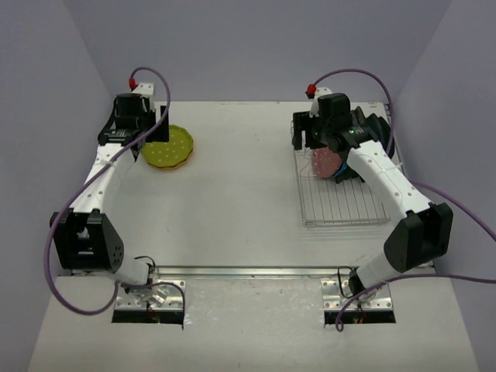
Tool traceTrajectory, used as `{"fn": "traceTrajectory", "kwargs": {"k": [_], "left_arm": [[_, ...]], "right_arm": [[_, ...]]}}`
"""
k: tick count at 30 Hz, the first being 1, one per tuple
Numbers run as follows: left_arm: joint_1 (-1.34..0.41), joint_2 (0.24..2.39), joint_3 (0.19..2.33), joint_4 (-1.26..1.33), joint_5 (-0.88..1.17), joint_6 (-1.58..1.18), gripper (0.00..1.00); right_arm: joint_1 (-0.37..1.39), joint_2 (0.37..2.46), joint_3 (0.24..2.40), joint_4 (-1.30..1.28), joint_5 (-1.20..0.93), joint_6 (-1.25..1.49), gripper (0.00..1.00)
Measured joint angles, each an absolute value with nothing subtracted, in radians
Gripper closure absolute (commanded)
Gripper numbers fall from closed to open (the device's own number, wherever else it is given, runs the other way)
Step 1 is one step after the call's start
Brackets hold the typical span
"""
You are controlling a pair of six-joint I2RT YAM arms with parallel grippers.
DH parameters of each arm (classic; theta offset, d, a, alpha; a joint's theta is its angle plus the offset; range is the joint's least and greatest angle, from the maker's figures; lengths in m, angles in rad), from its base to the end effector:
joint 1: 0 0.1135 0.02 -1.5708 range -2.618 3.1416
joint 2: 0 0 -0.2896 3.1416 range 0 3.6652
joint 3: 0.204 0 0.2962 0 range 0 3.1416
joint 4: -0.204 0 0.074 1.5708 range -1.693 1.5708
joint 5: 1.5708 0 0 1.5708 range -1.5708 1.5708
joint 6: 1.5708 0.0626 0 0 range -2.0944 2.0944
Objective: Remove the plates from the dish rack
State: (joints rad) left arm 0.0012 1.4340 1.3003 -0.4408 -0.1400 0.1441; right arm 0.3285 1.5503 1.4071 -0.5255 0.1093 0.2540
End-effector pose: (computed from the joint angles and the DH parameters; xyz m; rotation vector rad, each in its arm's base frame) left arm 0.3901 0.0092 0.3473 0.0716 2.1469 0.2348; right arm 0.3965 0.1279 0.3366 -0.0241 2.2418 0.1943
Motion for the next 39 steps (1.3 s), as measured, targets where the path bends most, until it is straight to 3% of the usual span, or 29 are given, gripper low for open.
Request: {"fn": "traceTrajectory", "kwargs": {"k": [6,14,39], "left_arm": [[-0.122,1.290,1.180,-0.414,-0.178,0.161,0.12],[-0.150,1.263,1.110,-0.440,-0.211,0.155,0.11],[-0.150,1.260,1.110,-0.439,-0.225,0.148,0.11]], "right_arm": [[0.304,1.606,1.407,-0.517,0.306,0.184,0.29],[0.277,1.682,1.409,-0.477,0.442,0.104,0.28],[0.236,1.752,1.409,-0.374,0.515,0.024,0.30]]}}
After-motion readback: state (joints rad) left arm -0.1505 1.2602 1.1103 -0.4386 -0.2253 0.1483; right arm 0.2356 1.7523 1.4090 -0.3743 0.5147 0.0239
